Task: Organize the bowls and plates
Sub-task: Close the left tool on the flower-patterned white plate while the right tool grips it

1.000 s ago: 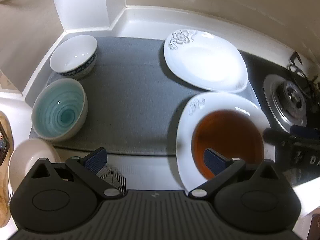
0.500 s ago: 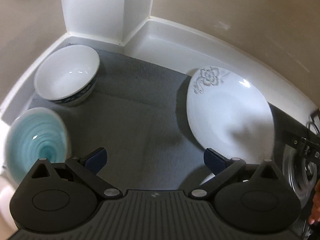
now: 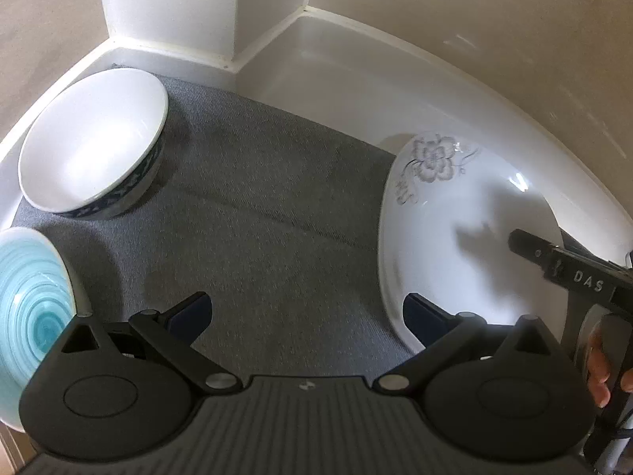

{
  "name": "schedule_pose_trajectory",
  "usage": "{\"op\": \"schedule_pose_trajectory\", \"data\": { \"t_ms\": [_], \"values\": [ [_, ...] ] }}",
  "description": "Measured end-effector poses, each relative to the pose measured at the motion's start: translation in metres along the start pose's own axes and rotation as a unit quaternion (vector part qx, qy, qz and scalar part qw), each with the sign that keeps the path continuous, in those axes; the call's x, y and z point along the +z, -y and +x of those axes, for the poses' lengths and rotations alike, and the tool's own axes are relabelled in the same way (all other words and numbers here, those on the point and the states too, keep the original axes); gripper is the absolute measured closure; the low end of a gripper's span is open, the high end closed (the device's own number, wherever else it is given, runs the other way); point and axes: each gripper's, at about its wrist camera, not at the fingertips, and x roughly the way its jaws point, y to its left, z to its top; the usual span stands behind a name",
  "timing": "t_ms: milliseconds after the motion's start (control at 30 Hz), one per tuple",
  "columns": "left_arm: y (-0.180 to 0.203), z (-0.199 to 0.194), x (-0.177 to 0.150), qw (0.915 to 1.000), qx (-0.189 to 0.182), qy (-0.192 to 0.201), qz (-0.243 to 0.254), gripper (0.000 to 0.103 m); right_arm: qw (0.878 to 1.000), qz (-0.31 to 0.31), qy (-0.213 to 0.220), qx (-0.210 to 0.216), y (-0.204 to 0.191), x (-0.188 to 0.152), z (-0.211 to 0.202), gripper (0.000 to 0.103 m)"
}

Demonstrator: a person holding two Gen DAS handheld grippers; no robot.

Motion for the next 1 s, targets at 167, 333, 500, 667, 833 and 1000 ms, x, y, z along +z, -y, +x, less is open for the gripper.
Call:
{"op": "schedule_pose_trajectory", "data": {
  "t_ms": [167,333,500,667,833,1000],
  "values": [
    [0.001,0.006,0.006,1.0000,0.002,0.007,-0.004,0.000,0.998,-0.033,0.007,0.045,-0.008,0.007,0.002,0.014],
    [0.007,0.017,0.012,0.9998,-0.006,0.000,-0.017,0.000,0.998,0.017,-0.017,0.064,0.014,0.004,0.004,0.016],
    [0.013,0.029,0.018,0.9994,-0.017,-0.010,-0.028,0.000,0.992,0.071,-0.030,0.099,0.036,-0.007,-0.002,0.017],
    [0.019,0.036,0.024,0.9995,-0.018,-0.005,-0.027,0.000,0.988,0.084,-0.040,0.119,0.034,-0.012,0.001,0.019],
    [0.026,0.031,0.026,0.9994,-0.034,0.012,-0.002,0.045,0.993,0.060,-0.015,0.098,0.026,-0.019,0.001,0.048],
    [0.022,0.030,0.028,0.9989,-0.040,0.004,-0.023,0.067,0.994,0.074,-0.018,0.083,0.032,-0.016,0.002,0.076]
  ]
}}
